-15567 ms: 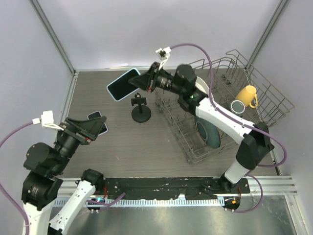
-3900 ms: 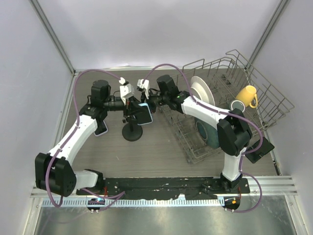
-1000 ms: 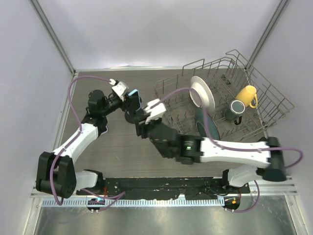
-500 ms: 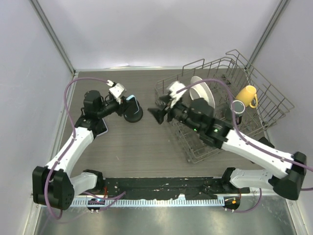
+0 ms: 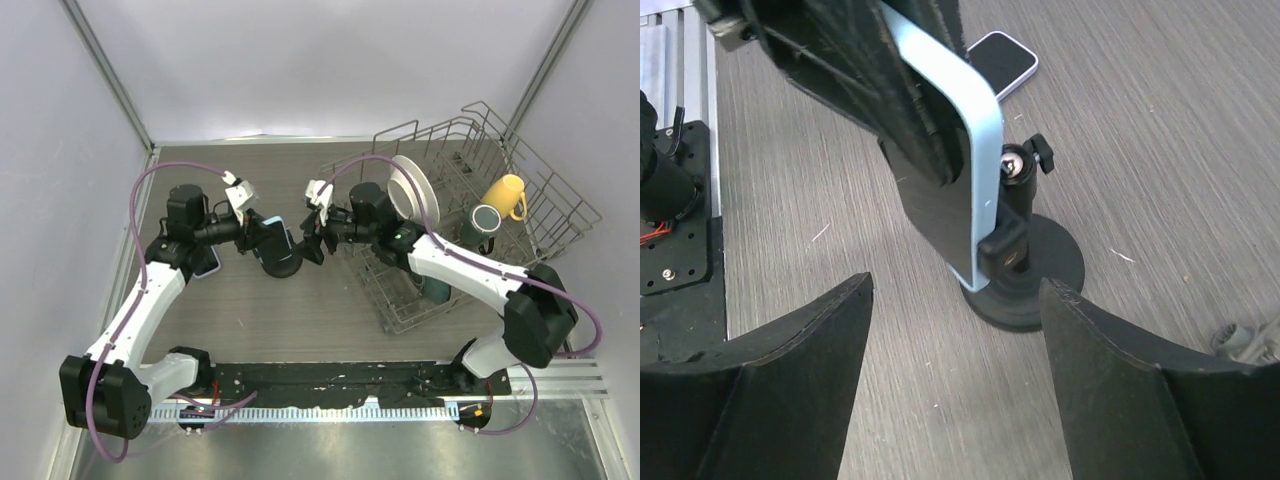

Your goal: Place the phone on the phone stand

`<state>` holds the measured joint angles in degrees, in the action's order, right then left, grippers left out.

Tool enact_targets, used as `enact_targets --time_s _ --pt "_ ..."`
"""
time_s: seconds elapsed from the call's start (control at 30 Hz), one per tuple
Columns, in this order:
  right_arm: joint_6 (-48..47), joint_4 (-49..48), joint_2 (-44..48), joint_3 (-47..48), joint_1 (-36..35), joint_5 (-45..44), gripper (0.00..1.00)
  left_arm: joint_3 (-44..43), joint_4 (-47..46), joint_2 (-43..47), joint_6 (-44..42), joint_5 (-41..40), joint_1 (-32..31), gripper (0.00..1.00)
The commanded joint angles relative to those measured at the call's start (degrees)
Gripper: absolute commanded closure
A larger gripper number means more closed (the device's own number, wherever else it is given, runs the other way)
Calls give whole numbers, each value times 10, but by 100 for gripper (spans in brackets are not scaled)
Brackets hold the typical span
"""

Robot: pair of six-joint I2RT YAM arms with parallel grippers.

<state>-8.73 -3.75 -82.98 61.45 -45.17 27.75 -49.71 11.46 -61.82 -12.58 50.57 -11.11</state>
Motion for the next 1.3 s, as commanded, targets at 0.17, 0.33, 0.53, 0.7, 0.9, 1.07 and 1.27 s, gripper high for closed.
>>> enact_targets --time_s 0.17,0.33,0.53,0.7,0.9,1.07,1.27 --pt "-6 -87 -104 77 3 101 39 -33 -28 -9 14 85 -1 100" --pt "6 -113 -124 72 2 111 42 -43 -49 -25 41 102 -5 100" --pt "20 -143 -136 58 2 108 61 -52 -74 -49 69 89 -15 100" --pt "25 -161 -145 44 3 91 84 -35 -141 -42 142 44 -15 89" --pt "40 -169 -152 44 17 87 100 -32 -134 -38 182 -37 -15 82" --pt "68 -181 -159 45 28 80 100 -5 -145 -13 240 -127 -15 52" --pt "86 -188 -172 53 35 77 99 28 -80 76 280 -271 -13 42"
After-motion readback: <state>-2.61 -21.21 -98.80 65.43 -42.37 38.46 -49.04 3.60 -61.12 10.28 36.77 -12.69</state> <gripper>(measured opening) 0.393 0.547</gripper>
